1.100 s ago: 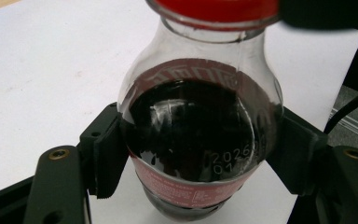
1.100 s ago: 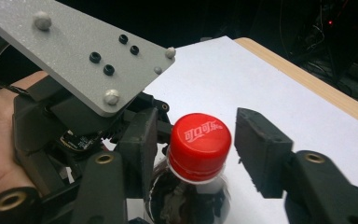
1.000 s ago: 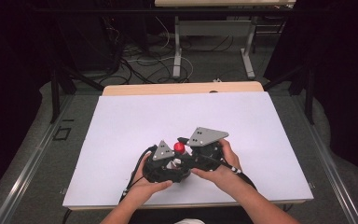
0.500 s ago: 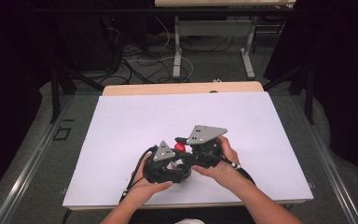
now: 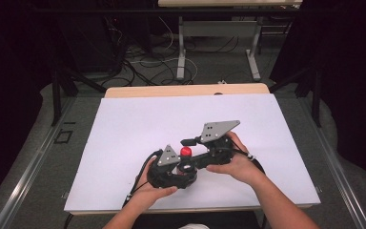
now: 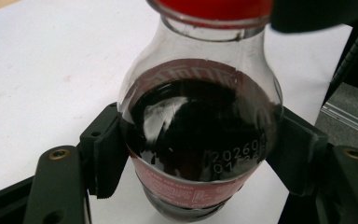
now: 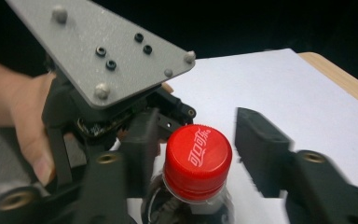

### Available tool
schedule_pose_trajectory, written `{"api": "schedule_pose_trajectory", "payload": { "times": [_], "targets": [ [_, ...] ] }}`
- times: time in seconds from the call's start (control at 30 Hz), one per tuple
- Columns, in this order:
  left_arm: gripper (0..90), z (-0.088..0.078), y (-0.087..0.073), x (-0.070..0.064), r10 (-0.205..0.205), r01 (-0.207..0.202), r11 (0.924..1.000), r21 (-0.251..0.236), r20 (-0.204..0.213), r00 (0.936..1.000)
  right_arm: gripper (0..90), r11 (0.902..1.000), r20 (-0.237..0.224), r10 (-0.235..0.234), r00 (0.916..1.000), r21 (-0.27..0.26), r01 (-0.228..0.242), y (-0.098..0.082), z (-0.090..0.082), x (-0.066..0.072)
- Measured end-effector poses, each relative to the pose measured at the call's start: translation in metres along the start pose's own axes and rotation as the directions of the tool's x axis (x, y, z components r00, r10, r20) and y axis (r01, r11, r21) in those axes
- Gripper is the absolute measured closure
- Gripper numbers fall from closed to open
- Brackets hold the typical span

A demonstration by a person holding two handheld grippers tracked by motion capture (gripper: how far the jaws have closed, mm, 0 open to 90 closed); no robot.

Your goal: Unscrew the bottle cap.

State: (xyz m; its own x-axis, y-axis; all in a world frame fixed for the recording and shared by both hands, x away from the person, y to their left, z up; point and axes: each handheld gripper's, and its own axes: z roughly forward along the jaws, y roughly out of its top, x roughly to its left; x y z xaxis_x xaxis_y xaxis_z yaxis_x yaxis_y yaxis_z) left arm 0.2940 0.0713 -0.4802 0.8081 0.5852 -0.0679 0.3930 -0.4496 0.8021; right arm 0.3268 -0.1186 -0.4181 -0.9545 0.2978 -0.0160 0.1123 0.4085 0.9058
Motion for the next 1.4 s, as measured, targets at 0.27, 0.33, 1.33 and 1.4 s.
{"api": "schedule_pose_trajectory", "payload": {
  "times": [0.27,0.33,1.33,1.4],
  "targets": [
    [30.1,0.000,-0.001,0.004,-0.007,0.007,1.0000,0.001,-0.020,0.9998,46.1,0.9991,0.203,0.043,0.9783,-0.005,-0.043,0.000,-0.003,0.023],
    [30.1,0.001,-0.001,0.004,-0.010,0.010,1.0000,0.001,-0.019,0.9998,48.5,0.9993,0.211,0.038,0.9768,-0.005,-0.038,0.001,-0.001,0.027],
    [30.2,-0.001,0.003,-0.003,0.017,-0.018,0.9998,0.005,0.039,0.9991,61.5,0.9961,-0.126,-0.084,0.9884,0.014,0.087,0.005,-0.003,-0.012],
    [30.2,0.000,0.002,-0.003,0.018,-0.018,0.9998,-0.001,0.030,0.9994,61.3,0.9970,-0.111,-0.074,0.9911,0.013,0.076,0.005,-0.002,-0.010]
  ]
}}
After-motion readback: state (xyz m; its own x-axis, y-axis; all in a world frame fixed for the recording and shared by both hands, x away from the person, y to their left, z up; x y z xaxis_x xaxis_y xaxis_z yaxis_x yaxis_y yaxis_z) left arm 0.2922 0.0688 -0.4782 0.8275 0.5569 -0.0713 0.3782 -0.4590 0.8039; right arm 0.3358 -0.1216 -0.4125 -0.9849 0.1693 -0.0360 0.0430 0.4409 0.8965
